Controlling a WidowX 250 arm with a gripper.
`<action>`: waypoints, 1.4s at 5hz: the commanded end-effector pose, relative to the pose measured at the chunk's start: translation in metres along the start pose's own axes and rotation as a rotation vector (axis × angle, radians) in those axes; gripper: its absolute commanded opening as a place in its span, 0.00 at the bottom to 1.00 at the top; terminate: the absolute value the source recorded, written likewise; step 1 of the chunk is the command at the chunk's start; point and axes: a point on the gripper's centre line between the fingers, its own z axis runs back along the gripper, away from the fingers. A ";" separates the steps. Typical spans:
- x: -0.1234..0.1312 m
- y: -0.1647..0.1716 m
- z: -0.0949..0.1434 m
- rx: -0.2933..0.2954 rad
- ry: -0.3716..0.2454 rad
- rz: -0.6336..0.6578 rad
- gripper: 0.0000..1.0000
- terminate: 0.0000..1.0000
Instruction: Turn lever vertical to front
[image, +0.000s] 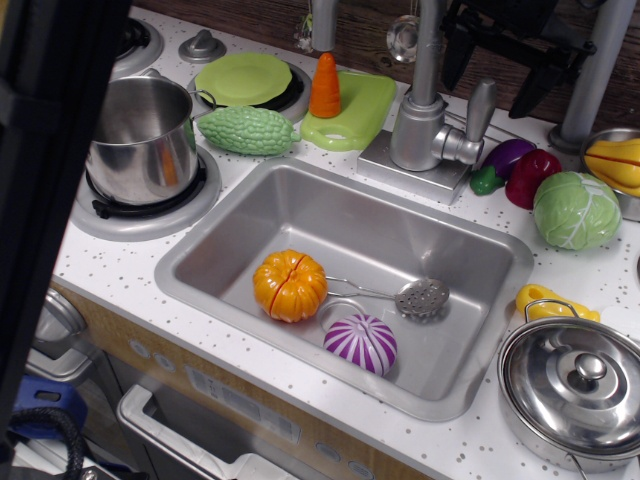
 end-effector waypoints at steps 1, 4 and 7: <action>0.017 0.007 0.007 -0.034 -0.100 0.001 1.00 0.00; 0.014 0.004 0.000 -0.056 -0.060 0.068 0.00 0.00; -0.026 -0.004 0.002 -0.076 0.001 0.169 1.00 0.00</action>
